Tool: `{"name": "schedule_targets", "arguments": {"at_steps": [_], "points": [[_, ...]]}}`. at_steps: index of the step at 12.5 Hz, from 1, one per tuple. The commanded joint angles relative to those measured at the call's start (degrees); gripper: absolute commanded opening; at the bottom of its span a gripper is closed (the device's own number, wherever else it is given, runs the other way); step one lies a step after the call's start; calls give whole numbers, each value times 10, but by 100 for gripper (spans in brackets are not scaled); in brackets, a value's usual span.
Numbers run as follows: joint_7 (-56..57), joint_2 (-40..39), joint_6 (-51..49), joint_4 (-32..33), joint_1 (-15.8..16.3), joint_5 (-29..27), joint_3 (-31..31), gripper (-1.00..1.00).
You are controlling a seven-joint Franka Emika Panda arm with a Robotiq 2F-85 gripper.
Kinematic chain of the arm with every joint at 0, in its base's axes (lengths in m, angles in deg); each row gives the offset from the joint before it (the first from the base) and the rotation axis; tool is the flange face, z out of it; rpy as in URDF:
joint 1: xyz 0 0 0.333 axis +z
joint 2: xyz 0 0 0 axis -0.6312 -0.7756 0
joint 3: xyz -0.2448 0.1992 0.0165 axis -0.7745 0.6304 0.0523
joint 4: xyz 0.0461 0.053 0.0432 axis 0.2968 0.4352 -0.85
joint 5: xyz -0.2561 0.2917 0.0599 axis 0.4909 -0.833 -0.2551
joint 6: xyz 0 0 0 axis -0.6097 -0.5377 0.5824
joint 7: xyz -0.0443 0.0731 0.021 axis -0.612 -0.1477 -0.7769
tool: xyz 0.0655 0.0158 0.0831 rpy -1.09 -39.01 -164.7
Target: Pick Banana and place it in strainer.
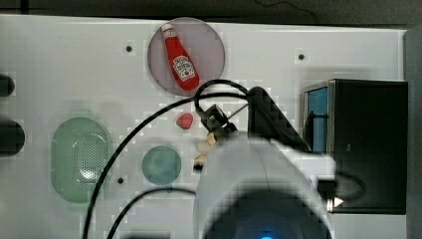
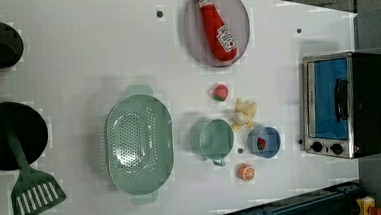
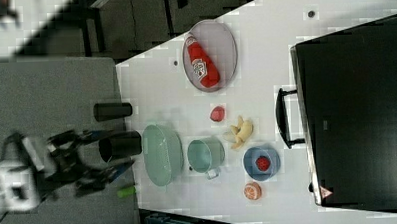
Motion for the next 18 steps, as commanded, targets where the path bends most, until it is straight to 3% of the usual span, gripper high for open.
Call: {"name": "schedule_targets", "arguments": {"at_steps": [1,9,18], "points": [[-18,-77,70,97,2,-6,3,100],[-2,-231,355,216,3,-6,15,100],[31,-397,557,249,0,-6,25,100]]}}
